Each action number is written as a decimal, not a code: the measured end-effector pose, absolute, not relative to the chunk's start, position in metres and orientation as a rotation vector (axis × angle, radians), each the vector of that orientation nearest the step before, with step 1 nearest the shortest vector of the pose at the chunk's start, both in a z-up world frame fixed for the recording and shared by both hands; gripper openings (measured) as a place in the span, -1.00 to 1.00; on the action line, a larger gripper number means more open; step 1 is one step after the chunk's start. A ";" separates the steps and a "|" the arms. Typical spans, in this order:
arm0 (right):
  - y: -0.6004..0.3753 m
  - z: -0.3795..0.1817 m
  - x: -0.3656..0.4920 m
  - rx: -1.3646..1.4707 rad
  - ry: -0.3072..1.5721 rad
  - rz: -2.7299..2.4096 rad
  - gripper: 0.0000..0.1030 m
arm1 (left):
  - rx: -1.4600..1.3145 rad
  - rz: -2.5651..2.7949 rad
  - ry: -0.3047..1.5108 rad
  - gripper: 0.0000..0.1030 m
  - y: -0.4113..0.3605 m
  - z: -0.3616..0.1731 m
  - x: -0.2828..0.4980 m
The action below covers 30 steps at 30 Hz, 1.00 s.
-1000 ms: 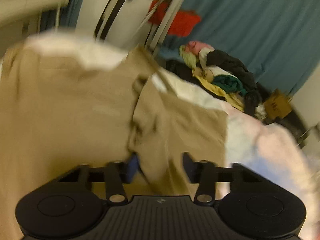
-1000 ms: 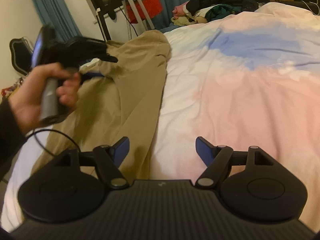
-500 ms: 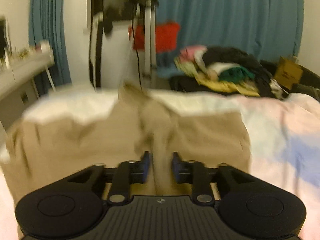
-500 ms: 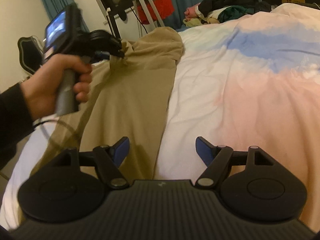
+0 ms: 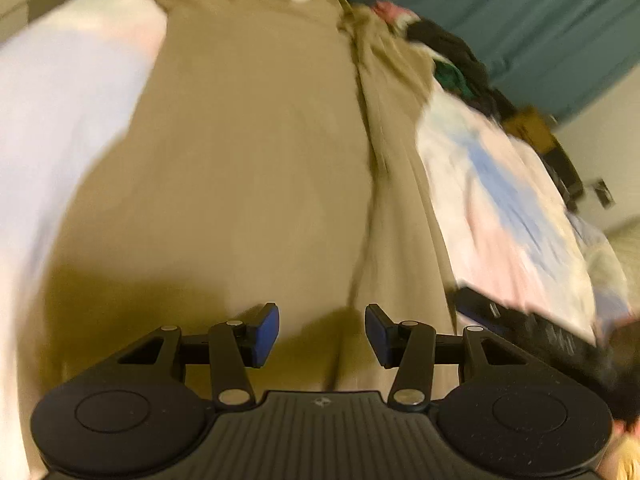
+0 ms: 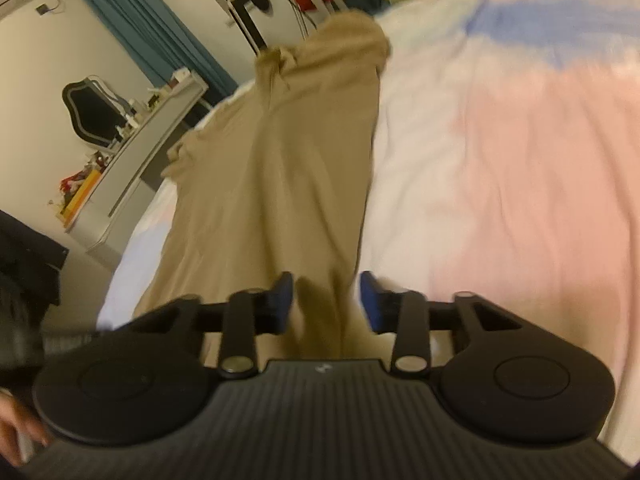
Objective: Fold clothes
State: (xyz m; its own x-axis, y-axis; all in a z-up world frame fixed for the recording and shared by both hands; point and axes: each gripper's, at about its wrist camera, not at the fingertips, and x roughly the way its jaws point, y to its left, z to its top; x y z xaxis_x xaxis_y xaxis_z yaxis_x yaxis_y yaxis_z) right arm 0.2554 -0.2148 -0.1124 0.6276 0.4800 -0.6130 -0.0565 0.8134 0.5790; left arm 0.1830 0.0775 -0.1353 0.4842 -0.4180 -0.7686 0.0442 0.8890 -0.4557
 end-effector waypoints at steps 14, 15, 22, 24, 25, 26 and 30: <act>-0.198 -0.122 0.189 0.642 1.109 0.347 -0.69 | -0.577 -0.340 1.088 -0.04 0.108 -0.149 0.179; -0.195 -0.121 0.184 0.625 1.126 0.351 -0.69 | -0.569 -0.348 1.089 -0.04 0.108 -0.149 0.181; -0.188 -0.099 0.155 0.530 1.092 0.322 -0.65 | -0.447 -0.378 1.105 -0.04 0.087 -0.152 0.187; -0.198 -0.095 0.152 0.577 1.026 0.296 -0.64 | -0.447 -0.380 1.107 -0.04 0.088 -0.152 0.185; -0.202 -0.094 0.152 0.598 0.998 0.276 -0.62 | -0.449 -0.381 1.110 -0.05 0.089 -0.153 0.184; -0.205 -0.094 0.153 0.608 0.978 0.252 -0.50 | -0.450 -0.384 1.114 -0.07 0.090 -0.153 0.183; -0.204 -0.110 0.166 0.634 1.012 0.251 -0.14 | -0.423 -0.391 1.113 -0.07 0.085 -0.153 0.180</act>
